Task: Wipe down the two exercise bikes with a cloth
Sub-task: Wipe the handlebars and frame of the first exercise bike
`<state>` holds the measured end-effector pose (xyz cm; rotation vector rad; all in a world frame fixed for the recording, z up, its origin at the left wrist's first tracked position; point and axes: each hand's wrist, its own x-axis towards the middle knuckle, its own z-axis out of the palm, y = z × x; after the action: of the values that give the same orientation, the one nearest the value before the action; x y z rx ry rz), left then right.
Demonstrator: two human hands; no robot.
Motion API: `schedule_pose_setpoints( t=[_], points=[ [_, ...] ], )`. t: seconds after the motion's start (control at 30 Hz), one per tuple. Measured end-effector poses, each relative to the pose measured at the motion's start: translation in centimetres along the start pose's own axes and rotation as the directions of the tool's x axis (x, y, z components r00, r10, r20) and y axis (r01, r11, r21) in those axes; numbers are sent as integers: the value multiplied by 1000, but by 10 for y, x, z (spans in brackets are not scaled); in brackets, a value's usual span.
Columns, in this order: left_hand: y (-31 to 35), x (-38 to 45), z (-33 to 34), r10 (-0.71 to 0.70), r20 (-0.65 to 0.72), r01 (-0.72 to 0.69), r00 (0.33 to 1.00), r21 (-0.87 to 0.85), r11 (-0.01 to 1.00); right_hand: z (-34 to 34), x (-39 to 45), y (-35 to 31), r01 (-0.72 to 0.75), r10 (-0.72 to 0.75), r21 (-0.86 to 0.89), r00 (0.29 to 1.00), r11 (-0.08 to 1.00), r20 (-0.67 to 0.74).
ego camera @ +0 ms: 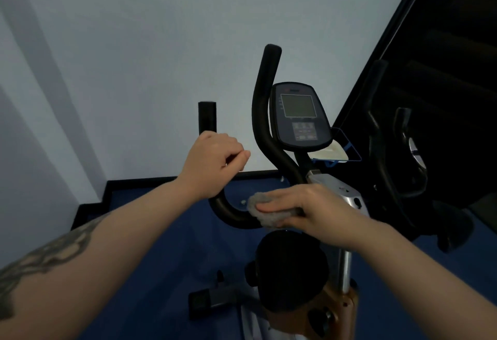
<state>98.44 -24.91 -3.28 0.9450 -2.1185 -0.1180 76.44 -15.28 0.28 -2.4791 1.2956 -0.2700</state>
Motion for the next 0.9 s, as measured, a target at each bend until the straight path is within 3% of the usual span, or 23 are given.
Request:
schedule_pose_setpoints(
  t=[0.07,0.2,0.3,0.37,0.53,0.73,0.9],
  points=[
    [3,-1,1,-31,-21,31,999,15,999,4,6,-9,-53,51,-51,998,997,-47],
    [8,1,-2,-53,20,52,998,59,997,9,32,-18,-110,111,-28,993,994,44],
    [9,1,-4,-64,35,61,997,88,994,7,24,-12,-89,91,-185,996,979,2],
    [11,-1,-4,-67,35,63,997,100,993,8,16,-13,-131,122,-190,991,973,-58],
    [12,-2,-3,-89,25,87,996,94,992,21,42,-37,-149,156,-318,988,936,-4],
    [15,-6,-3,-76,7,75,997,76,994,18,9,-35,-283,272,-113,957,952,-102],
    [9,-7,-1,-44,-30,42,999,-37,998,37,32,-61,-330,293,-255,940,909,-173]
  ],
)
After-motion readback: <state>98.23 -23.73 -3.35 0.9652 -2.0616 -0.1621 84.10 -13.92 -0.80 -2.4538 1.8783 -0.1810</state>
